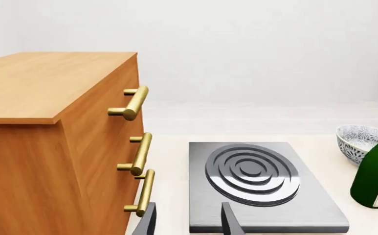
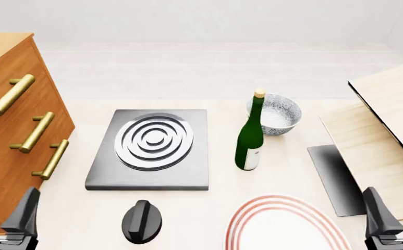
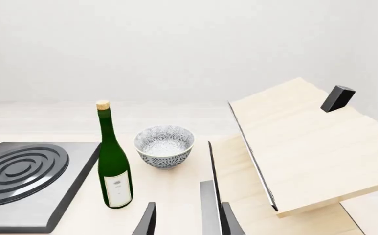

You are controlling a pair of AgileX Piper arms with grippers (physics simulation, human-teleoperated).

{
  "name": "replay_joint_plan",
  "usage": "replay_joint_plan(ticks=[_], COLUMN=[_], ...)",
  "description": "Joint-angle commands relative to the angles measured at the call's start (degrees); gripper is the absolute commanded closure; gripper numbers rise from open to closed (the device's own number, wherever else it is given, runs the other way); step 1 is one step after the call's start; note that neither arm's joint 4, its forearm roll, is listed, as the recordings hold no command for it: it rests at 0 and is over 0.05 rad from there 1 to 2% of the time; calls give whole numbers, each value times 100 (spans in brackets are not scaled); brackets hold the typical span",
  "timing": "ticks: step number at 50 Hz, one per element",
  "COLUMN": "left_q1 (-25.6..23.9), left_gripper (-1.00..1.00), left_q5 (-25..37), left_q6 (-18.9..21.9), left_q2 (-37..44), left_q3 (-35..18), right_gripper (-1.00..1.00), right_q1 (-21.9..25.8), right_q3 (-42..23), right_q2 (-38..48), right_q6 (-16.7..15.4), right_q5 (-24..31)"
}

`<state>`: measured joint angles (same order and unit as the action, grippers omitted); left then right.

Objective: Turn on the stove.

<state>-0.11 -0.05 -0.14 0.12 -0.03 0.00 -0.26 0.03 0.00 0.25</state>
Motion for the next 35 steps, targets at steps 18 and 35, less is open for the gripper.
replay_joint_plan(ticks=[18, 35], left_q1=[-325, -1331], left_gripper=[-100, -100], left_q5=[-771, 313], left_q6=[200, 348], left_q2=[3117, 4258], left_q3=[-1158, -2263], right_gripper=[-100, -100], right_q1=[0, -1], right_q3=[16, 12], right_q2=[402, 362], right_q6=[-2, -3], right_q5=[-413, -369])
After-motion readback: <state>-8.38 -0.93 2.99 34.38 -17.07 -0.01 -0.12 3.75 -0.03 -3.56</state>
